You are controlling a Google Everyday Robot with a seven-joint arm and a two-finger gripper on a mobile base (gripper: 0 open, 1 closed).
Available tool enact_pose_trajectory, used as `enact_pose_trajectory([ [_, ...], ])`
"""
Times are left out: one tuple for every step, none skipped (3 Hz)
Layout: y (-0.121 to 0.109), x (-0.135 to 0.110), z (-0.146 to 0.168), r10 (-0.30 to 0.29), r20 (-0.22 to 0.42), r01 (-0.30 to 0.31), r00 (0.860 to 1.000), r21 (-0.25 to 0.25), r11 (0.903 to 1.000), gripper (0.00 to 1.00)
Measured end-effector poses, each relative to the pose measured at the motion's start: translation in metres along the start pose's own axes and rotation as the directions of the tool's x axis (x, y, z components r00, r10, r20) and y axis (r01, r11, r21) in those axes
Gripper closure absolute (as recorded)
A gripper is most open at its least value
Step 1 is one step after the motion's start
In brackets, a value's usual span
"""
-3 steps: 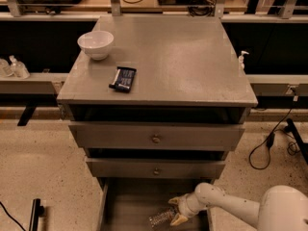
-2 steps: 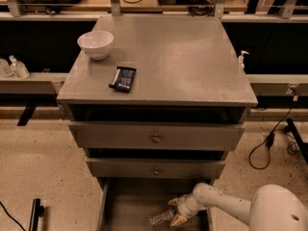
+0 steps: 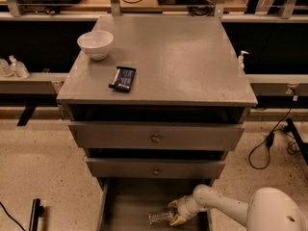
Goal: Pick water bottle from bottom drawer and place on counter
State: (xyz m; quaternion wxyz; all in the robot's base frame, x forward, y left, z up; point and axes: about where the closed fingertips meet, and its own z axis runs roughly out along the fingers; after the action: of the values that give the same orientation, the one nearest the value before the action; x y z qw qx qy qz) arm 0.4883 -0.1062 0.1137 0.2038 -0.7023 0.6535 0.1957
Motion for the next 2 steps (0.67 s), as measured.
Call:
enact_pose_trajectory([
  [0.003,-0.011,-0.008,-0.024,0.049,0.022,0.999,0.037,0.9991,0.78],
  [0.012,-0.036,-0.029,-0.070,0.141,0.059,0.988,0.080,0.9951,0.99],
])
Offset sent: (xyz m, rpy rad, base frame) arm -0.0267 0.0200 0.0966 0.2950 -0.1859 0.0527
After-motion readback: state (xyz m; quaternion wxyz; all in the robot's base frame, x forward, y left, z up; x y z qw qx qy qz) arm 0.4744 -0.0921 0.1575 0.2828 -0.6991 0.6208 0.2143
